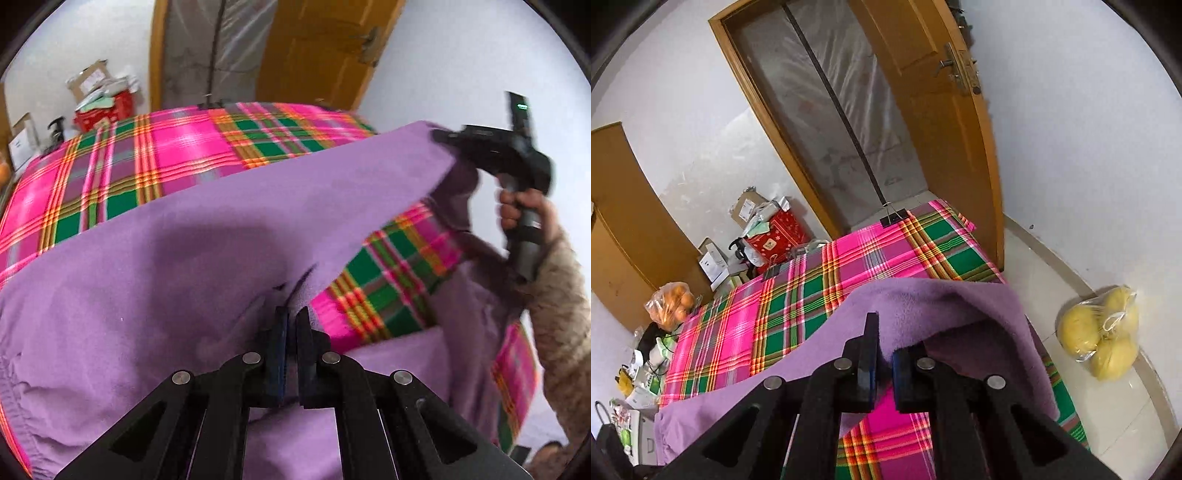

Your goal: Fold clothes

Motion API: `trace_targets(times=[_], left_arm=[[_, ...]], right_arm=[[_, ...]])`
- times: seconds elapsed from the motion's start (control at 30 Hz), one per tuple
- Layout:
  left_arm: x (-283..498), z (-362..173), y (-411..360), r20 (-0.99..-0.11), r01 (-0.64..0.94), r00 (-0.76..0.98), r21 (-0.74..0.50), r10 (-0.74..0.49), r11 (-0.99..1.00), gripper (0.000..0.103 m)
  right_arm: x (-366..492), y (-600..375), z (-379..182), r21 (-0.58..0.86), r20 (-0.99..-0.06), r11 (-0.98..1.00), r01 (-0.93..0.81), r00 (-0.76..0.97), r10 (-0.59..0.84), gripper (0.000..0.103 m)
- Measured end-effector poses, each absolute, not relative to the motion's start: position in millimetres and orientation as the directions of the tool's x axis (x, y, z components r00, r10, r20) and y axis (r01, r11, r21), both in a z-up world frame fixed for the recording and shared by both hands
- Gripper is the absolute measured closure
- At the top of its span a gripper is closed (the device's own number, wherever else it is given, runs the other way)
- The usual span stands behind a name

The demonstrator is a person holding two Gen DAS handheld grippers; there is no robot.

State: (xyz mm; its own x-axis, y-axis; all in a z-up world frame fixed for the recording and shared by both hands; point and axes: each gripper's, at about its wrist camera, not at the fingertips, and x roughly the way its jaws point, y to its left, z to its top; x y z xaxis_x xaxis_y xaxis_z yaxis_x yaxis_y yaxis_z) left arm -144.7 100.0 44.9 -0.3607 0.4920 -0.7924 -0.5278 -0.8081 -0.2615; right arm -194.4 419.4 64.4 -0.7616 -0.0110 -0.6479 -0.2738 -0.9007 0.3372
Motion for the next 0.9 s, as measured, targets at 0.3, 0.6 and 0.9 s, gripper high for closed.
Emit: trace_targets(times=[0.3, 0.6, 0.9], left_arm=[[-129.5, 29.4, 122.1, -0.831, -0.616, -0.271, -0.237, 0.485, -0.751, 0.099], [-138.3, 35.2, 103.4, -0.787, -0.554, -0.269, -0.345, 0.555, -0.758, 0.099], [-142.8, 37.2, 94.0, -0.761, -0.513, -0.274, -0.401, 0.588, -0.759, 0.099]], right_arm=[[-241.6, 402.7, 20.4, 0.174, -0.769, -0.933, -0.314, -0.636, 0.071, 0.087], [-196.6, 423.0, 37.0, 0.265, -0.710, -0.915, -0.305, -0.703, 0.029, 0.070], [-176.8, 439.3, 13.1, 0.330, -0.736, -0.900, -0.286, -0.674, -0.055, 0.070]])
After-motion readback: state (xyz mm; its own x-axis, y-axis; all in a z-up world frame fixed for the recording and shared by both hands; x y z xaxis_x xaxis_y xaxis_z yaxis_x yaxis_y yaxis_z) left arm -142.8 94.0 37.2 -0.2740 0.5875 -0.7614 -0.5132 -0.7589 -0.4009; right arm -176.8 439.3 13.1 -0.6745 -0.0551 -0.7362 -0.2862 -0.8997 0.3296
